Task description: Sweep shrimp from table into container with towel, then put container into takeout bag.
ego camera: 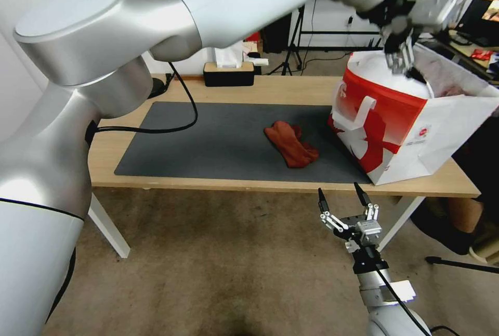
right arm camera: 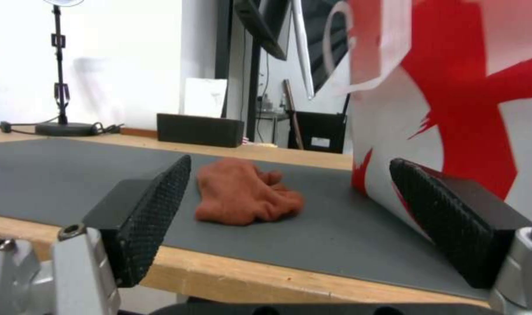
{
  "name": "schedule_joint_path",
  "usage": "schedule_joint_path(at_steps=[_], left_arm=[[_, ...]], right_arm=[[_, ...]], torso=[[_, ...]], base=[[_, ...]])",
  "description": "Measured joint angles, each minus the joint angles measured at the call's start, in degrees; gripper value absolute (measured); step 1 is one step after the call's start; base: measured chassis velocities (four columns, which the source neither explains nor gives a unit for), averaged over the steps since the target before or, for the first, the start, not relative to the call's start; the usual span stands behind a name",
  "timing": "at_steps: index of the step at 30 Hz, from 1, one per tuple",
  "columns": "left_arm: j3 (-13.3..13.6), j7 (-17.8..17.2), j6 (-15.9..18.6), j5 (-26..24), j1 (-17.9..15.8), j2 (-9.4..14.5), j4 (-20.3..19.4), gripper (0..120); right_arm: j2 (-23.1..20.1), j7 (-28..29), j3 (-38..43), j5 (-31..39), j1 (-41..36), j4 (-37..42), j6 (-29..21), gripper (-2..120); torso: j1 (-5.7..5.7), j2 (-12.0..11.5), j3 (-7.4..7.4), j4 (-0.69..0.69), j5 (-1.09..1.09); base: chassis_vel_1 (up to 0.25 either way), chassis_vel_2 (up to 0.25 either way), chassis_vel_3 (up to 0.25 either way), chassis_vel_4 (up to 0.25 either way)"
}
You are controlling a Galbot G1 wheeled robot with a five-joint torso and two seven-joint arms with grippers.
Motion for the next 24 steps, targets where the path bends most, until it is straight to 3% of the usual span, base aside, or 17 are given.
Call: schedule_joint_path(at_steps=[2, 4, 5, 7, 8, 11, 12, 14, 15, 18, 20, 22, 23, 24], left_arm=[[-1.05, -1.44, 0.23, 0.41, 0.49, 1.10, -0.53, 98], [-3.87, -7.35, 0.82, 1.72, 2.58, 4.91, -2.82, 100], [-3.87, -7.35, 0.82, 1.72, 2.58, 4.91, -2.82, 100], [-6.71, -12.91, 1.91, 2.81, 5.55, 9.53, -6.09, 100], [-6.71, -12.91, 1.91, 2.81, 5.55, 9.53, -6.09, 100], [-10.98, -22.83, 5.44, 3.50, 10.77, 17.31, -12.36, 100], [-10.98, -22.83, 5.44, 3.50, 10.77, 17.31, -12.36, 100], [-12.74, -31.33, 8.48, 2.66, 13.78, 22.80, -17.43, 100], [-12.74, -31.33, 8.48, 2.66, 13.78, 22.80, -17.43, 100], [-16.41, -40.75, 12.26, 2.00, 19.22, 30.36, -25.86, 100], [-17.32, -42.14, 13.04, 1.99, 20.36, 31.59, -27.33, 100], [-21.99, -48.95, 16.10, 1.78, 26.00, 37.68, -33.04, 100], [-21.99, -48.95, 16.10, 1.78, 26.00, 37.68, -33.04, 100], [-24.16, -51.38, 17.06, 1.79, 28.80, 40.36, -34.97, 100]], right_arm=[[-0.06, 0.01, 0.00, 0.01, -0.01, 0.02, -0.09, 88], [-0.11, 0.06, 0.00, 0.02, 0.03, 0.08, -0.32, 88], [-0.11, 0.06, 0.00, 0.02, 0.03, 0.08, -0.32, 88], [-0.12, 0.16, 0.00, 0.03, -0.07, 0.08, -0.46, 89], [-0.12, 0.16, 0.00, 0.03, -0.07, 0.08, -0.46, 89], [0.03, 0.21, 0.05, 0.02, -0.35, 0.06, -0.47, 90], [0.03, 0.21, 0.05, 0.02, -0.35, 0.06, -0.47, 90], [0.13, 0.24, 0.30, 0.02, -0.60, 0.08, -0.48, 90], [0.13, 0.24, 0.30, 0.02, -0.60, 0.08, -0.48, 90], [0.30, 0.24, 0.40, 0.01, -0.83, 0.11, -0.47, 90], [0.33, 0.25, 0.41, 0.00, -0.84, 0.11, -0.47, 90], [0.46, 0.27, 0.41, -0.04, -0.88, 0.10, -0.47, 90], [0.46, 0.27, 0.41, -0.04, -0.88, 0.10, -0.47, 90], [0.51, 0.29, 0.41, -0.05, -0.89, 0.10, -0.47, 90]], torso=[[0.00, 0.00, 0.00, 0.01, 0.00], [0.00, 0.00, 0.00, 0.02, 0.00], [0.00, 0.00, 0.00, 0.02, 0.00], [0.00, 0.00, 0.00, 0.00, -0.01], [0.00, 0.00, 0.00, 0.00, -0.01], [0.01, 0.00, 0.01, 0.01, -0.03], [0.01, 0.00, 0.01, 0.01, -0.03], [0.01, 0.00, 0.00, 0.03, -0.05], [0.01, 0.00, 0.00, 0.03, -0.05], [0.00, 0.00, 0.00, 0.04, -0.06], [0.00, 0.00, 0.00, 0.01, -0.04], [0.00, 0.00, 0.00, -0.03, 0.00], [0.00, 0.00, 0.00, -0.03, 0.00], [0.00, 0.00, -0.01, -0.01, 0.00]], base=[[0.000, 0.000, 0.000, 0.000], [0.000, 0.000, 0.000, 0.000], [0.000, 0.000, 0.000, 0.000], [0.000, 0.000, 0.000, 0.000], [0.000, 0.000, 0.000, 0.000], [0.000, 0.000, 0.000, 0.000], [0.000, 0.000, 0.000, 0.000], [0.000, 0.000, 0.000, 0.000], [0.000, 0.000, 0.000, 0.000], [0.000, 0.000, 0.000, 0.000], [0.000, 0.000, 0.000, 0.000], [0.000, 0.000, 0.000, 0.000], [0.000, 0.000, 0.000, 0.000], [0.000, 0.000, 0.000, 0.000]])
